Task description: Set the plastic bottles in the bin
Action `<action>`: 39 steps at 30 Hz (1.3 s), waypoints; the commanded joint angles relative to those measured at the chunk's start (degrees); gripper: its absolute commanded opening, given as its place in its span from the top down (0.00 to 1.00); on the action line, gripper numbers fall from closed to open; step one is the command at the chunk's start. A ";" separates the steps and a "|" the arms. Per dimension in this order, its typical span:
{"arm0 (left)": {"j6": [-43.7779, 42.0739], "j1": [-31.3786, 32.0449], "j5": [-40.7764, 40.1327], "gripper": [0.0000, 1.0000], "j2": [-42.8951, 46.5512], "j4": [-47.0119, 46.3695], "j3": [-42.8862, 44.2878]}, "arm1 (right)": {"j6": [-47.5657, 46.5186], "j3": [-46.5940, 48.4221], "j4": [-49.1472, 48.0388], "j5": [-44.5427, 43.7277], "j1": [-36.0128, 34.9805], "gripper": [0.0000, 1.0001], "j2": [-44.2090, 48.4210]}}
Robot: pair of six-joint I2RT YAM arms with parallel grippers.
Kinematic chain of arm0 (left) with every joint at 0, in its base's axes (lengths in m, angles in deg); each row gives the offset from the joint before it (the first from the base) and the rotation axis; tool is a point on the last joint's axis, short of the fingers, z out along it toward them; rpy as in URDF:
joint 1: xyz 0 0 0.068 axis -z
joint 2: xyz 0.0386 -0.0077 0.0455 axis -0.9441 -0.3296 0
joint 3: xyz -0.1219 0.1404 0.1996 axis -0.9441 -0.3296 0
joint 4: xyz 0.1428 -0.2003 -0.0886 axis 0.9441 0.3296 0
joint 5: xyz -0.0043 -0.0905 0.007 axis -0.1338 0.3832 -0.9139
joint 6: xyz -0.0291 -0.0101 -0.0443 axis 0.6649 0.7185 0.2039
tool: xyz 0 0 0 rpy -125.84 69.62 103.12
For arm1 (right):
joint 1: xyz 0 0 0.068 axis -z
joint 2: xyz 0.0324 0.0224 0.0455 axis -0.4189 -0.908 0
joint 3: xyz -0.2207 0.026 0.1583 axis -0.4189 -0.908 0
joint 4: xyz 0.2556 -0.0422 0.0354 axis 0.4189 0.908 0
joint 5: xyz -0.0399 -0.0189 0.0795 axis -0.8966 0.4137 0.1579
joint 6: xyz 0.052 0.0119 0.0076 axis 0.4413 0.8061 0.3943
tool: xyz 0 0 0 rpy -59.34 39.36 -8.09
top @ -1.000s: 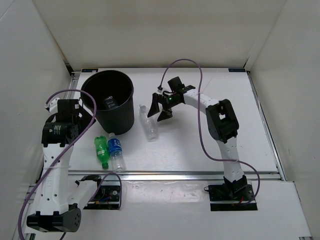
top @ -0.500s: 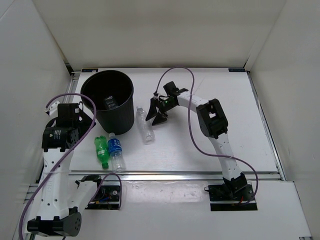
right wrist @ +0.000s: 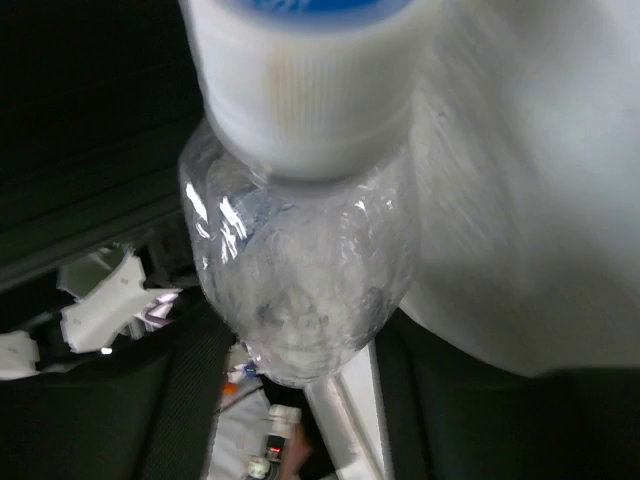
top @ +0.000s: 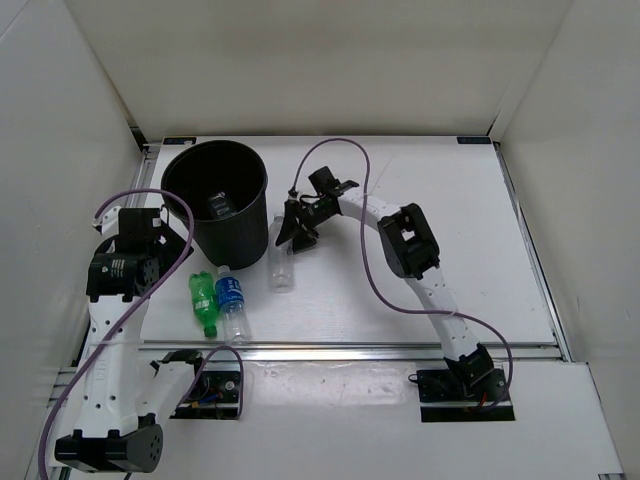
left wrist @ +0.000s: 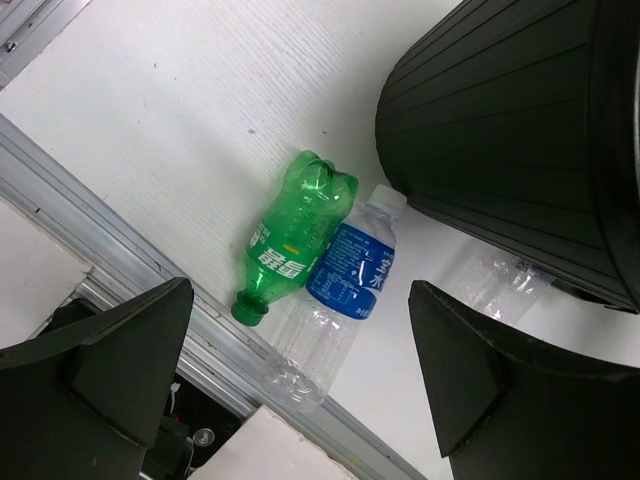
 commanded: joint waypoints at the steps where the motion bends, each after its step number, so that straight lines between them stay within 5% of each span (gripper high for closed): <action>1: 0.30 0.23 0.21 0.00 0.97 0.55 -0.33 | 1.24 3.46 -0.03 2.35 -1.49 0.49 -0.45; 7: 0.30 0.23 -0.40 0.00 1.50 1.07 -0.86 | -3.24 -7.86 2.33 -0.81 1.66 0.75 8.66; 13: 2.40 0.23 -3.56 0.00 1.50 1.07 -1.47 | -8.33 -17.98 6.28 -6.43 4.75 0.82 25.90; 17: 3.02 0.23 -4.71 0.00 1.50 1.60 -2.00 | -8.09 -11.42 8.67 -12.74 5.27 0.83 35.05; 22: 2.50 0.23 -3.39 0.00 0.88 1.60 -2.00 | -4.74 15.60 7.89 -23.04 2.64 0.82 33.58; 30: 0.66 0.23 -0.85 0.00 -1.67 1.78 -2.62 | 0.20 24.51 -13.99 -33.95 -3.24 0.77 26.04; 33: -1.27 0.23 -0.24 0.00 -1.67 0.47 -4.89 | -1.74 26.58 -18.90 -34.83 -7.02 0.65 21.36; 38: -1.99 0.23 1.96 0.00 1.75 -3.49 -9.20 | -2.71 25.87 -16.13 -37.19 -9.49 0.00 20.46; 39: -1.99 0.23 2.66 0.00 2.28 -4.10 -10.34 | -4.89 24.39 -14.72 -37.21 -9.49 0.00 21.86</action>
